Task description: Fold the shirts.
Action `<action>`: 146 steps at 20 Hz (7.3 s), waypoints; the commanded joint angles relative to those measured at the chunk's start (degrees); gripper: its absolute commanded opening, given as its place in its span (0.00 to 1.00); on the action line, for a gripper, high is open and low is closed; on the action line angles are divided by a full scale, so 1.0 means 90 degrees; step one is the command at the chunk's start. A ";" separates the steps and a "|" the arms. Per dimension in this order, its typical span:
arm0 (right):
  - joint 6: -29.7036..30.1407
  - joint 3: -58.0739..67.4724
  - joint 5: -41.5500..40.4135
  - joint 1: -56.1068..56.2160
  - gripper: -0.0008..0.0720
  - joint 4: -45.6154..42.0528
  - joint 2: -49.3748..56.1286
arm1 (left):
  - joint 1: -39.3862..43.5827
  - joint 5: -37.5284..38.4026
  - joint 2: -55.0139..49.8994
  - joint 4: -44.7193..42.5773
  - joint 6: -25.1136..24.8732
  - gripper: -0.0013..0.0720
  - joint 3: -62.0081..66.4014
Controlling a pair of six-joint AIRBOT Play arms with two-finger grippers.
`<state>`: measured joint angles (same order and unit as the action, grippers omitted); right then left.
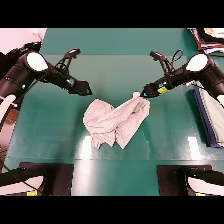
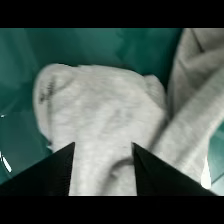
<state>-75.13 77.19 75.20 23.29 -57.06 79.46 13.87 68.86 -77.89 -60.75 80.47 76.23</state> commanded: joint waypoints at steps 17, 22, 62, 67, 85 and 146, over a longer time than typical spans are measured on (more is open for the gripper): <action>-0.0061 0.0075 0.0046 -0.0002 0.03 -0.0002 0.0005 | -0.0141 -0.0651 -0.2246 0.1241 -0.0274 0.05 0.0240; -0.0061 0.0075 0.0209 -0.0442 0.54 -0.0005 0.0005 | -0.0619 -0.0029 -0.1899 0.0573 -0.0279 0.05 0.1052; 0.0306 0.4316 -0.0435 -0.2412 0.03 0.0942 -0.0685 | -0.0673 -0.1994 0.3849 -0.2038 0.0427 0.05 0.1275; 0.0272 0.4347 -0.0274 -0.2841 0.03 -0.0124 -0.2183 | -0.0673 -0.2120 0.4806 -0.2035 0.0950 0.05 0.1872; -0.0476 0.1435 0.0483 -0.1800 0.03 -0.0610 0.0240 | -0.0670 0.0126 0.1780 -0.0913 0.0491 0.05 -0.1027; -0.0357 0.1139 -0.0542 -0.1807 0.03 -0.0639 -0.0656 | -0.2152 -0.1263 0.1290 0.0748 -0.0206 0.05 0.1423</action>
<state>-78.41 87.35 73.91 7.07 -62.83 78.32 -5.43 59.05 -72.01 -53.32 80.42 84.53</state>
